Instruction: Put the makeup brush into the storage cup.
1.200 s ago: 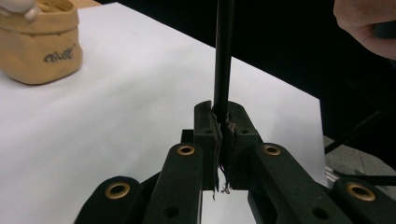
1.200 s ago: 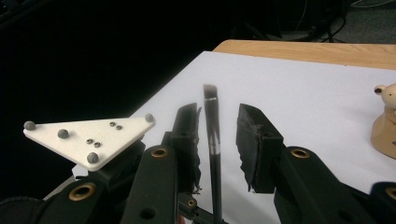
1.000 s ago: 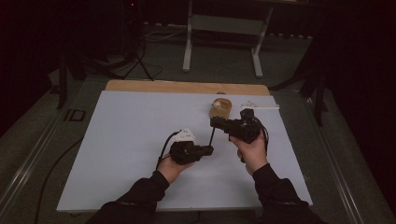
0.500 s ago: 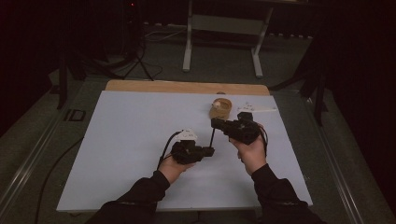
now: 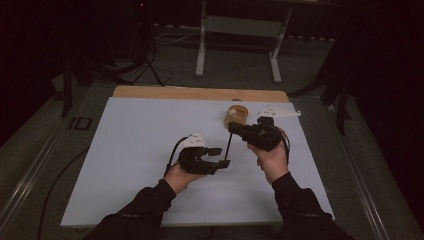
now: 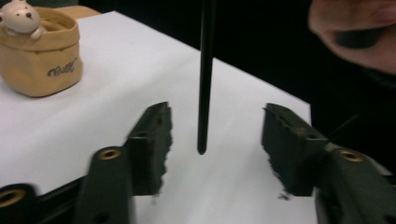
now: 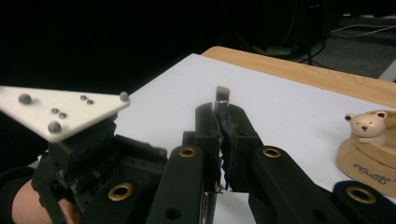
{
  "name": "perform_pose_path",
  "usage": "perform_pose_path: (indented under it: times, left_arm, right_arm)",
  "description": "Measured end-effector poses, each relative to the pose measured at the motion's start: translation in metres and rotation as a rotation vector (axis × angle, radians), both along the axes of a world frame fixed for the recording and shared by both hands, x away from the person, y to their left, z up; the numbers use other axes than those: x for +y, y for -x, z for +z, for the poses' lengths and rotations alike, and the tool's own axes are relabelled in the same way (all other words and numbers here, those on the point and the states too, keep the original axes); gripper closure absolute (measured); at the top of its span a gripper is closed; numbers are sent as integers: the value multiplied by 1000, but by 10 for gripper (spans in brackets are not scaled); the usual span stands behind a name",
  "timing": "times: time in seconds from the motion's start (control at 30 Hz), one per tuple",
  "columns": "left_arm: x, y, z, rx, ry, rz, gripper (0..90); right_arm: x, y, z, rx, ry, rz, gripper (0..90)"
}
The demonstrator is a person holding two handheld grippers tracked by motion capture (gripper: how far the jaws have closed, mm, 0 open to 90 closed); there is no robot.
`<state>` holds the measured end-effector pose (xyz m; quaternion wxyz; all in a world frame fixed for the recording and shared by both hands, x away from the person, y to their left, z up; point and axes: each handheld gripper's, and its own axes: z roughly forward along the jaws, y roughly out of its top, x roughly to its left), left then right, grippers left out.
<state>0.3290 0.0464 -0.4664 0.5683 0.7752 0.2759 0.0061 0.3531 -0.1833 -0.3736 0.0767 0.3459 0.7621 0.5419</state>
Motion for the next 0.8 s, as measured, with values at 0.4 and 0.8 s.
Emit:
perform_pose_path:
  times: [0.4,0.8]
  left_arm:
    - [9,6,1,-67,-46,-38,10]
    - [41,17,-2,-108,-38,-50,10]
  right_arm:
    - [-11,-8,0,-11,12,21,856]
    - [-29,-13,-5,-98,34,48,855]
